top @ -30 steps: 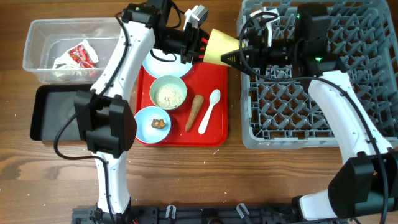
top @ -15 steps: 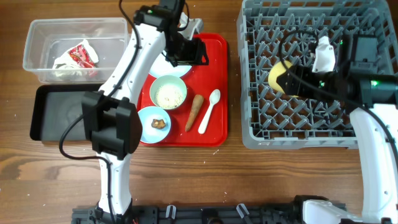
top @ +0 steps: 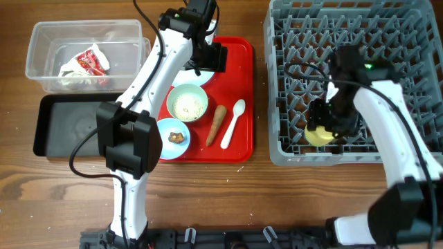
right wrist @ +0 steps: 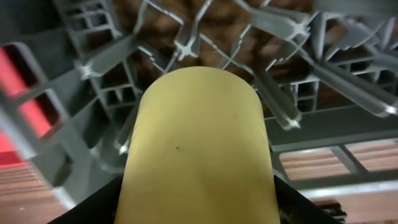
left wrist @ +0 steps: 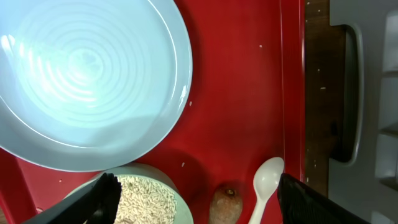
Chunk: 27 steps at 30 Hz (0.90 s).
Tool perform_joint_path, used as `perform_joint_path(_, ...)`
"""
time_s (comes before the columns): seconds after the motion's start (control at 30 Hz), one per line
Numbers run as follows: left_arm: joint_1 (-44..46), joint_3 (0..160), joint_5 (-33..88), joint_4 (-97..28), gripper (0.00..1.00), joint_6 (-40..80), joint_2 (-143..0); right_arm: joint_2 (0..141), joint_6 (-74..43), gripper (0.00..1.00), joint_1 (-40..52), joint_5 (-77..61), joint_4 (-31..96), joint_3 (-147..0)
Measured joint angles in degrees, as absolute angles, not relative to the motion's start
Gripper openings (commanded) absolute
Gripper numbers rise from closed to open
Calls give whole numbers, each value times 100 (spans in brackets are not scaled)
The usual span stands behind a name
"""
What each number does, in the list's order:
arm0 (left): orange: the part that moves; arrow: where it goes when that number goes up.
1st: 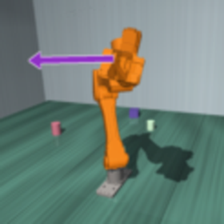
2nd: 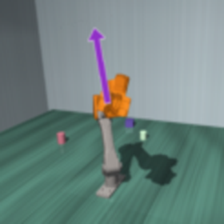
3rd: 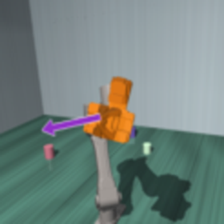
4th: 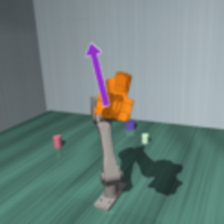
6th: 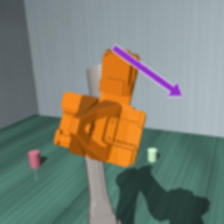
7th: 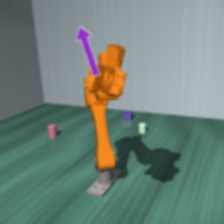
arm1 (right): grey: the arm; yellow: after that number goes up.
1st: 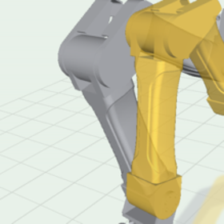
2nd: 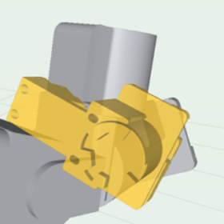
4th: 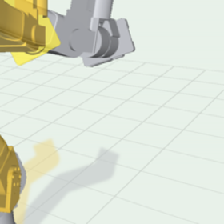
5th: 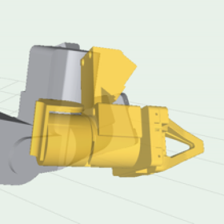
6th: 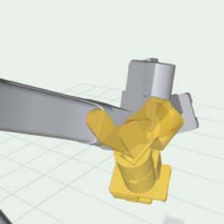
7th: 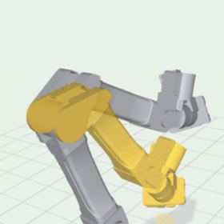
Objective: Sort waste into correct bins and load items into the dishwasher rack
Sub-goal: 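Lower the yellow cup into the dishwasher rack with the right gripper, then grasp the green rice bowl with the left gripper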
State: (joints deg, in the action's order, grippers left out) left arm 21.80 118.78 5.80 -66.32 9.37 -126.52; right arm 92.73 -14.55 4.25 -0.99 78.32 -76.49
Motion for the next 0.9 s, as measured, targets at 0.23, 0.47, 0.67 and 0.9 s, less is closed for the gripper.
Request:
perform_joint_path(0.23,2180,11878,580,-6635,84,937,-12652,9859,-1494,100,425,-82,7778,-7644)
perform_joint_path(0.47,2180,11878,580,-6635,85,937,-12652,9859,-1494,100,425,-252,7738,-8058)
perform_joint_path(0.67,2180,11878,578,-6678,83,937,-12652,9623,-1247,98,425,-1033,7422,-9594)
perform_joint_path(0.9,2180,11880,-69,-6952,83,1745,-12652,9310,-1166,95,766,-2274,6431,-9688)
